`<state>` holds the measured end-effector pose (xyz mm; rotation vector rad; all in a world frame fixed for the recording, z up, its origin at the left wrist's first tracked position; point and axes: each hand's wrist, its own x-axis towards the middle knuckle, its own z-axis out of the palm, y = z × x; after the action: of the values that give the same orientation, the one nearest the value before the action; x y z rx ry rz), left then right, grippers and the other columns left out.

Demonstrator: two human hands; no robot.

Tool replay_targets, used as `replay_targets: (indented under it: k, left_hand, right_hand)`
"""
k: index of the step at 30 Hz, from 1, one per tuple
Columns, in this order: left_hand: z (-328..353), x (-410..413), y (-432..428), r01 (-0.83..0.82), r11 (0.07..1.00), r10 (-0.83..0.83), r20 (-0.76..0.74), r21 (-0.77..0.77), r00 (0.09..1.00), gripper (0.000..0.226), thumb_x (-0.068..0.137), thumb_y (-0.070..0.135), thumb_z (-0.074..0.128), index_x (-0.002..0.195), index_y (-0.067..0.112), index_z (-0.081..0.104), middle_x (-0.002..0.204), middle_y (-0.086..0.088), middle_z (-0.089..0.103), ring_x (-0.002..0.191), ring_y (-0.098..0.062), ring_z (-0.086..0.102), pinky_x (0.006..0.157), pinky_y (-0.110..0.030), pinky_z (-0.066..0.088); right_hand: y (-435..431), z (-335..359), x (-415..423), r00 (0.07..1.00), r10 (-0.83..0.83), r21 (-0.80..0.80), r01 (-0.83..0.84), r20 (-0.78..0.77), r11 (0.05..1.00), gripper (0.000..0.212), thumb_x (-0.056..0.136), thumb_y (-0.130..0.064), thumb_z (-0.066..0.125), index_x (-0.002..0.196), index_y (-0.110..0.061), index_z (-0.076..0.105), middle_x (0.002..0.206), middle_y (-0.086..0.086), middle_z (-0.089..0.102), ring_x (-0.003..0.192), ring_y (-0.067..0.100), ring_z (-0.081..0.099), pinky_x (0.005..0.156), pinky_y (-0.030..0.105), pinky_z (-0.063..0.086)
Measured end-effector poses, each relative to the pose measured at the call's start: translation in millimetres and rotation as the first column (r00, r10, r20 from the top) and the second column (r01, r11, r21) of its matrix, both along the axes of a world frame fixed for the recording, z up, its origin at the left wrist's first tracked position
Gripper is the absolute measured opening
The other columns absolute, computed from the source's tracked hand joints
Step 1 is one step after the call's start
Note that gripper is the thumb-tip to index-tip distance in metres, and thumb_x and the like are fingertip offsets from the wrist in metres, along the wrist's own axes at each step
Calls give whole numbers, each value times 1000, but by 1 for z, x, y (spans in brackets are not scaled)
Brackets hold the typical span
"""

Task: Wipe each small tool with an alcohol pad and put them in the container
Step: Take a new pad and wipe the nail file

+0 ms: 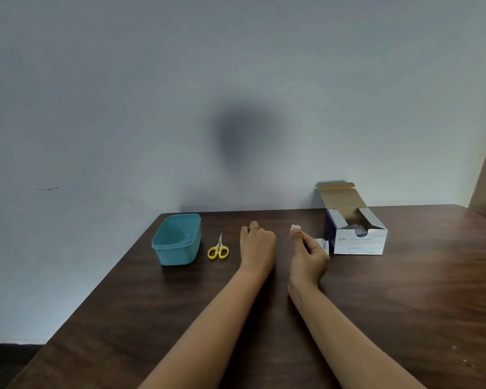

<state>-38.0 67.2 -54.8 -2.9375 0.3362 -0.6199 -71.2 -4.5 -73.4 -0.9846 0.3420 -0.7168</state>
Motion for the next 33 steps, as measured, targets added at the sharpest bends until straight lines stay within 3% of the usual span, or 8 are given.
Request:
replay_targets:
  k: [7, 11, 16, 19, 21, 25, 29, 33]
  left_hand:
    - [-1, -11, -7, -59, 998, 59, -4, -20, 998, 18, 93, 8, 48, 100, 8, 64, 104, -13, 69, 119, -35, 47, 94, -43, 36]
    - [-5, -23, -12, -84, 992, 81, -33, -94, 996, 18, 97, 13, 46, 104, 11, 61, 106, -11, 68, 111, -32, 53, 91, -39, 38]
    - [-6, -39, -14, -27, 993, 21, -50, -117, 999, 18, 97, 11, 43, 109, 11, 56, 111, -11, 65, 110, -31, 56, 91, -38, 41]
    - [-7, -46, -12, -58, 972, 33, -113, -227, 993, 18, 95, 12, 48, 113, 9, 50, 114, -12, 64, 113, -32, 56, 92, -40, 43]
    - [-6, -51, -10, -78, 938, 27, -154, -339, 988, 22, 95, 14, 51, 115, 7, 48, 116, -13, 63, 113, -33, 56, 92, -42, 44]
    - [-5, -63, -3, -47, 719, -48, -116, -693, 992, 15, 94, 14, 50, 109, 10, 53, 109, -7, 62, 102, -26, 60, 86, -38, 48]
    - [-3, -85, -2, 61, 430, -202, -30, -901, 979, 7, 91, 9, 58, 94, 15, 61, 87, 3, 62, 83, -12, 59, 72, -15, 48]
    - [-11, -109, -7, 148, 315, -260, 65, -937, 963, 7, 89, 11, 63, 89, 18, 64, 78, 11, 62, 69, -1, 56, 62, -6, 45]
  right_hand:
    - [-7, -2, 3, 1000, -7, 44, 7, -20, 999, 5, 83, -24, 73, 86, -20, 74, 79, -14, 70, 78, -6, 62, 71, 4, 45]
    - [-13, -3, 5, 993, 121, 88, -121, 10, 989, 11, 81, -21, 75, 90, -15, 74, 85, -8, 72, 86, 0, 64, 81, 14, 45]
    - [-18, -2, 0, 959, 279, 126, -282, 39, 951, 25, 81, -17, 74, 102, -4, 71, 76, -9, 68, 61, -1, 50, 71, 14, 39]
    - [-21, 1, -9, 944, 330, 161, -330, 33, 930, 25, 81, -17, 73, 102, -4, 71, 89, -4, 72, 61, -2, 53, 63, 14, 38]
    - [-23, 2, -16, 938, 347, 165, -345, 21, 924, 27, 80, -17, 74, 103, -3, 70, 84, -6, 72, 58, -2, 48, 59, 15, 35]
    - [-36, -1, -31, 936, 351, 118, -352, 24, 929, 31, 81, -7, 72, 109, 3, 67, 54, -17, 59, 50, -2, 50, 61, 13, 38]
    - [-50, 1, -47, 932, 364, 20, -364, 4, 931, 28, 80, -9, 74, 107, -4, 70, 80, -8, 68, 58, -1, 51, 51, 9, 39]
    - [-63, 0, -58, 926, 376, -36, -378, -38, 925, 20, 79, -7, 74, 98, -7, 70, 82, 1, 69, 62, 4, 52, 54, 17, 37]
